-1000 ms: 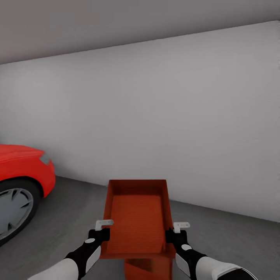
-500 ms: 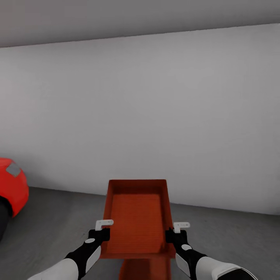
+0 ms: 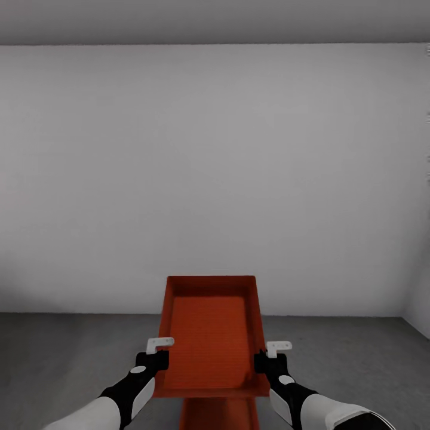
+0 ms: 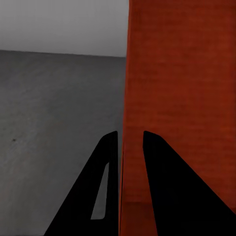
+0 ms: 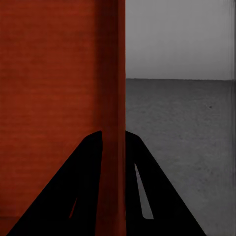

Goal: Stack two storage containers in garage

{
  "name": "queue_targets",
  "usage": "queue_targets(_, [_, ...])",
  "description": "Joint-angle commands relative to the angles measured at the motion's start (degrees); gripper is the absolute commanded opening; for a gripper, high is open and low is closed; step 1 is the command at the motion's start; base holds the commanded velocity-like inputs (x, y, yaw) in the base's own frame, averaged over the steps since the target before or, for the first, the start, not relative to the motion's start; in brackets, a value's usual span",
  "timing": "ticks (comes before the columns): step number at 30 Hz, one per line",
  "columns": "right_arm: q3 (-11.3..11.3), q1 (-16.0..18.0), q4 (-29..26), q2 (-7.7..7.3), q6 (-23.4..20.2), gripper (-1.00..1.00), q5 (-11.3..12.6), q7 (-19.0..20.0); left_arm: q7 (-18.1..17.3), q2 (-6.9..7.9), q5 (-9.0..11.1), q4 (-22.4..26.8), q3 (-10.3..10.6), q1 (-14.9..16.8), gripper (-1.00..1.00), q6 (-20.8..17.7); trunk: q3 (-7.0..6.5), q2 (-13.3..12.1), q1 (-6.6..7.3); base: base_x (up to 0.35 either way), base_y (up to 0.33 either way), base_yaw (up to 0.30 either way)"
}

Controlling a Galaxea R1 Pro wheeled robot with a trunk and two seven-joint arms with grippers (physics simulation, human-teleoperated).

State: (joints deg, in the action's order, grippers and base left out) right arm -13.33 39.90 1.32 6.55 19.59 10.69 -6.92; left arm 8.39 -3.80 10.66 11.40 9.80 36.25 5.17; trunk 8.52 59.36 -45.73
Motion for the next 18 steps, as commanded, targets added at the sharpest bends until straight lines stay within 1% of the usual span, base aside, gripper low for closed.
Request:
queue_targets(1, [4.5,0.1,0.3,-0.29,0.4,-1.00,1.4,-0.1,0.7,2.74,-0.1,0.2,-1.0,0.0,-1.00,1.0,0.08,0.1,-0.04,0.295,0.226,-0.283])
queue_targets(8, [4.5,0.1,0.3,-0.30,0.4,-1.00,1.4,-0.1,0.7,2.74,-0.1,0.2,-1.0,0.0,-1.00,1.0,0.08,0.1,-0.04,0.295,0.215,-0.283])
queue_targets(12, [4.5,0.1,0.3,-0.31,0.4,-1.00,1.4,-0.1,0.7,2.74,-0.1,0.2,-1.0,0.0,-1.00,1.0,0.08,0.1,-0.04,0.257,0.112,-0.260])
queue_targets(14, [4.5,0.1,0.3,-0.31,0.4,-1.00,1.4,-0.1,0.7,2.74,-0.1,0.2,-1.0,0.0,-1.00,1.0,0.08,0.1,-0.04,0.133,0.040,-0.126])
queue_targets(18, [4.5,0.1,0.3,-0.31,0.4,-1.00,1.4,-0.1,0.7,2.74,-0.1,0.2,-1.0,0.0,-1.00,1.0,0.08,0.1,-0.04,0.029,0.009,-0.028])
